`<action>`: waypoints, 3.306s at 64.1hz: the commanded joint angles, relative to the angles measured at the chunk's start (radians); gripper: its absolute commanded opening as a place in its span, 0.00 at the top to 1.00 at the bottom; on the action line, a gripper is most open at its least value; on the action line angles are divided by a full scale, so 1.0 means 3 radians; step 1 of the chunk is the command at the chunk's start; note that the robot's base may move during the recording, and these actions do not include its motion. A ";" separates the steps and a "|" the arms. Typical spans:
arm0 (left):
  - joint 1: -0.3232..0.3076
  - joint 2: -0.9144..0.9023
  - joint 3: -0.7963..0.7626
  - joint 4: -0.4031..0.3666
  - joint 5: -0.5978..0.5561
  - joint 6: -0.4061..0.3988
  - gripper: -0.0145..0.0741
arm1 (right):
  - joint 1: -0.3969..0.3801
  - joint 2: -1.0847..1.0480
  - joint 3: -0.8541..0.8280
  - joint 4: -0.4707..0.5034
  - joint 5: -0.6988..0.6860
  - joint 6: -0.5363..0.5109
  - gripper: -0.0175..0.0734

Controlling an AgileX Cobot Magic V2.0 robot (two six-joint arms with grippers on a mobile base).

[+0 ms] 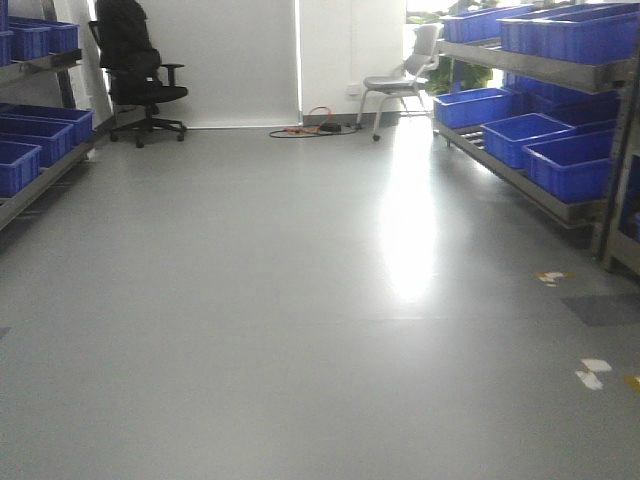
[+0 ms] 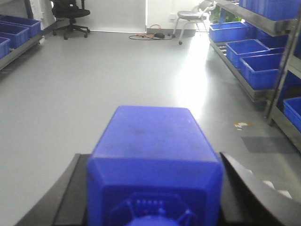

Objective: Pick and sort blue part to right shelf
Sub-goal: 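Drive the base up to the shelf of blue bins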

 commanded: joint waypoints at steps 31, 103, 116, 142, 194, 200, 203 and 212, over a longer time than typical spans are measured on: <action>-0.0003 0.0048 -0.0098 -0.0014 -0.0306 -0.0032 0.40 | -0.0015 0.0032 -0.0096 0.0000 -0.0310 -0.0022 0.36; -0.0003 0.0048 -0.0098 -0.0014 -0.0306 -0.0032 0.40 | -0.0015 0.0032 -0.0096 0.0000 -0.0310 -0.0022 0.36; -0.0003 0.0048 -0.0098 -0.0014 -0.0306 -0.0032 0.40 | -0.0015 0.0032 -0.0096 0.0000 -0.0310 -0.0022 0.36; -0.0003 0.0048 -0.0098 -0.0014 -0.0306 -0.0032 0.40 | -0.0015 0.0032 -0.0096 0.0000 -0.0310 -0.0022 0.36; -0.0003 0.0048 -0.0098 -0.0014 -0.0306 -0.0032 0.40 | -0.0015 0.0032 -0.0096 0.0000 -0.0310 -0.0022 0.36; -0.0003 0.0048 -0.0098 -0.0014 -0.0306 -0.0032 0.40 | -0.0015 0.0032 -0.0096 0.0000 -0.0310 -0.0022 0.36; -0.0003 0.0048 -0.0098 -0.0014 -0.0306 -0.0032 0.40 | -0.0015 0.0032 -0.0096 0.0000 -0.0310 -0.0022 0.36; -0.0003 0.0048 -0.0098 -0.0014 -0.0306 -0.0032 0.40 | -0.0015 0.0032 -0.0096 0.0000 -0.0310 -0.0022 0.36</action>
